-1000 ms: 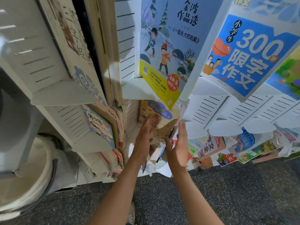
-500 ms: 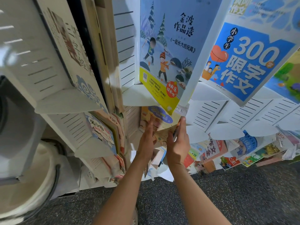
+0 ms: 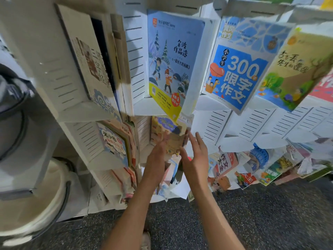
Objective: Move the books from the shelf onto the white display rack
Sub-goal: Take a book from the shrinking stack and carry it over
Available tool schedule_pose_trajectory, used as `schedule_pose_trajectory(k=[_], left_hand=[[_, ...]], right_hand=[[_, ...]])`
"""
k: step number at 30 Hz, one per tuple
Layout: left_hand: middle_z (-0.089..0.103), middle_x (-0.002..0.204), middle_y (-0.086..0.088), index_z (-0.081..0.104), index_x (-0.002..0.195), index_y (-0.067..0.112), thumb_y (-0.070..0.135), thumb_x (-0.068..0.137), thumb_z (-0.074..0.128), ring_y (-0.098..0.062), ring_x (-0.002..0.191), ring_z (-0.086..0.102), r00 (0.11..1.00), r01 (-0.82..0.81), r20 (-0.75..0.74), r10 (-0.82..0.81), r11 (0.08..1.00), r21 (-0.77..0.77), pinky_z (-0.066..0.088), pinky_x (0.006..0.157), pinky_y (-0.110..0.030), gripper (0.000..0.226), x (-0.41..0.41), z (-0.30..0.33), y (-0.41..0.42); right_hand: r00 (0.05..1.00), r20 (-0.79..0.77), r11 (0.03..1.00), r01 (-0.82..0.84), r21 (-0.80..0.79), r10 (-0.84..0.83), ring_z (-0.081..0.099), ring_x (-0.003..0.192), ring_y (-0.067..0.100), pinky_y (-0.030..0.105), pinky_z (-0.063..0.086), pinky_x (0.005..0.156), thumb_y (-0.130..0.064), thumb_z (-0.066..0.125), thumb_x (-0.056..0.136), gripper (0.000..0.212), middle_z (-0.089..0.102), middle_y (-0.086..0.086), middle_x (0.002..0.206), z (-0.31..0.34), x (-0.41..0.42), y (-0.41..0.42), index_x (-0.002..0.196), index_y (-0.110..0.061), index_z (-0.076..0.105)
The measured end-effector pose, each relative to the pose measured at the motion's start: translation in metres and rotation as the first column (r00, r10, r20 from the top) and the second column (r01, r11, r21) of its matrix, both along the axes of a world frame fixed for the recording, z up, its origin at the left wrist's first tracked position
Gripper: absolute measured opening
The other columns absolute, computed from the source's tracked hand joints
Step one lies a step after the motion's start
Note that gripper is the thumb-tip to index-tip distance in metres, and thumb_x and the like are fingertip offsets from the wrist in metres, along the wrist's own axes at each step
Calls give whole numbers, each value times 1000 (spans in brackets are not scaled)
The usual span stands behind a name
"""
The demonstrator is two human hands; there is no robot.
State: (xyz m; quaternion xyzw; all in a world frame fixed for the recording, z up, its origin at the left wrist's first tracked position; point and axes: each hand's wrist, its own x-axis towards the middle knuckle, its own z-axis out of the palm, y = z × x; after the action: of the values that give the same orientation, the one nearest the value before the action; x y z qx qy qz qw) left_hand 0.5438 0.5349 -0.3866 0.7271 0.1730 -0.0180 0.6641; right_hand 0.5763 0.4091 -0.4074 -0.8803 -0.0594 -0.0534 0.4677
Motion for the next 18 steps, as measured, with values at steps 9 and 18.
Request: schedule_pose_trajectory(k=[9,18], left_hand=[[20,164,7,34,153,36,81,83,10,-8,150,14,989,-10,120,-85,774,633,19,115,-30,88,-105,90,-4],[22,164,0,39,152,25,66,90,24,-17,152,12,979,-186,201,45,613,768,6,120,-26,76,-227,174,-5]], right_hand=[[993,104,999,-49,-16,50,15,147,-1,16,12,110,-45,53,96,49,23,-24,157,121,-92,-23,144,-42,44],[970,174,984,-177,31,169,21,147,6,44,33,116,-58,46,92,55,30,-12,158,187,-197,-38,143,-36,49]])
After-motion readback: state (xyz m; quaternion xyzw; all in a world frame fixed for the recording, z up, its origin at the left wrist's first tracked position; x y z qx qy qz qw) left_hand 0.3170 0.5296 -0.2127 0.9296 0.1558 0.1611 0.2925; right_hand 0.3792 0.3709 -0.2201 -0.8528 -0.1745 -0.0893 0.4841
